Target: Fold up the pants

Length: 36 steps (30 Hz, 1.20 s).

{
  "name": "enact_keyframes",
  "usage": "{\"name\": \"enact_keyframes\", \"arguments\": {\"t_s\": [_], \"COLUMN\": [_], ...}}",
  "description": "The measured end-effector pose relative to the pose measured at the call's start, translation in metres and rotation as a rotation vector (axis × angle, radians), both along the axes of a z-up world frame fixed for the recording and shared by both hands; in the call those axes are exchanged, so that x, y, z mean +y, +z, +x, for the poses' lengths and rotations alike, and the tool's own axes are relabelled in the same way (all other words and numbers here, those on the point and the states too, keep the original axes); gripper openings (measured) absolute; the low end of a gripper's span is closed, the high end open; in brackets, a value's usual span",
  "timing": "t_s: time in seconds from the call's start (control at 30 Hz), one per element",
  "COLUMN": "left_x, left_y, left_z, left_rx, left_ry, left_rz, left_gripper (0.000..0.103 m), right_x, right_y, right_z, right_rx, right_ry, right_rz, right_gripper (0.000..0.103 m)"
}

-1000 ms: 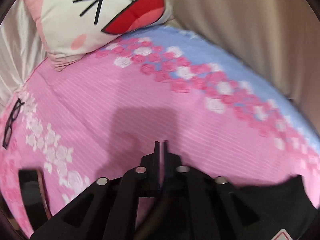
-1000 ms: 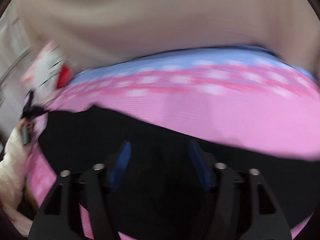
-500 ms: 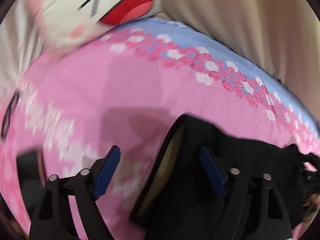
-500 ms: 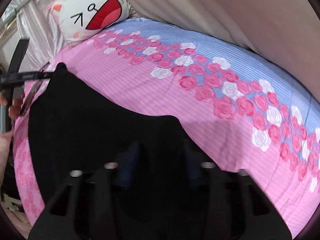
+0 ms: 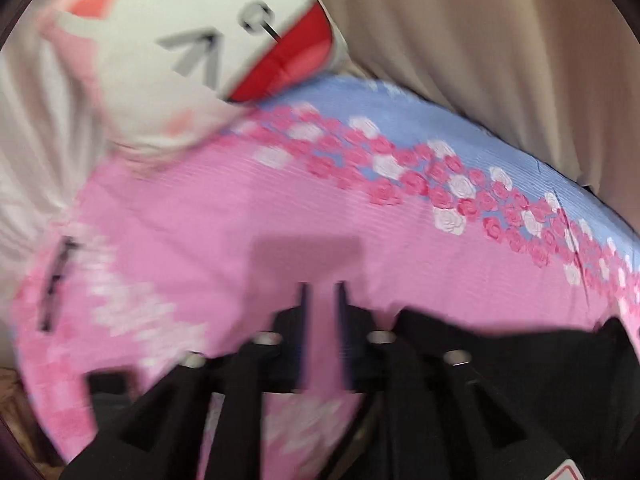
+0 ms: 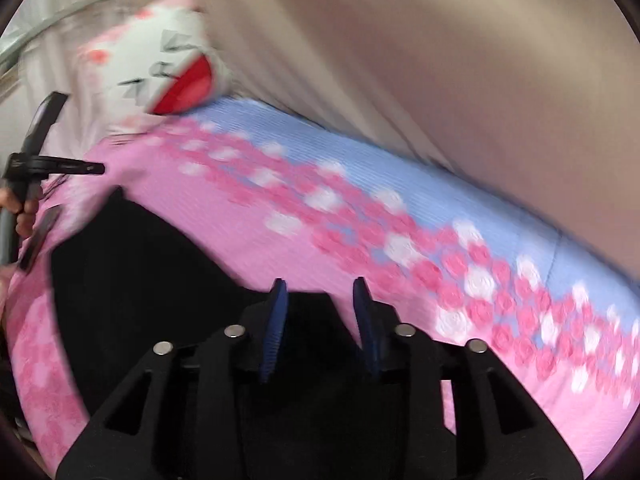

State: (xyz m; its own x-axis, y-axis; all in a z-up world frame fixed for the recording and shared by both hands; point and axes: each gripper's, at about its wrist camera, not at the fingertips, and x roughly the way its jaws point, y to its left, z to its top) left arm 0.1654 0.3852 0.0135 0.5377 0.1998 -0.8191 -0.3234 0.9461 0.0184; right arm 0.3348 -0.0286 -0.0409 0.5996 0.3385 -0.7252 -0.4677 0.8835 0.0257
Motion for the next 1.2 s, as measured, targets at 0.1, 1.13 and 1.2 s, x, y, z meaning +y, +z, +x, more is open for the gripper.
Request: {"name": "enact_keyframes", "arguments": {"t_s": [0.1, 1.13, 1.2], "left_x": [-0.007, -0.089, -0.093], "left_y": [0.018, -0.058, -0.048], "left_z": [-0.035, -0.055, -0.059], "left_rx": [-0.063, 0.060, 0.056], "left_ry": [0.002, -0.041, -0.017], "left_rz": [0.020, 0.108, 0.100], "left_gripper": [0.049, 0.082, 0.080], "right_x": [0.074, -0.073, -0.080], "right_y": [0.004, -0.051, -0.032], "right_z": [-0.011, 0.016, -0.010], "right_rx": [0.087, 0.262, 0.187], "right_ry": [0.258, -0.214, -0.167], "right_rz": [0.061, 0.325, 0.294], "right_gripper": [0.035, 0.011, 0.011]}}
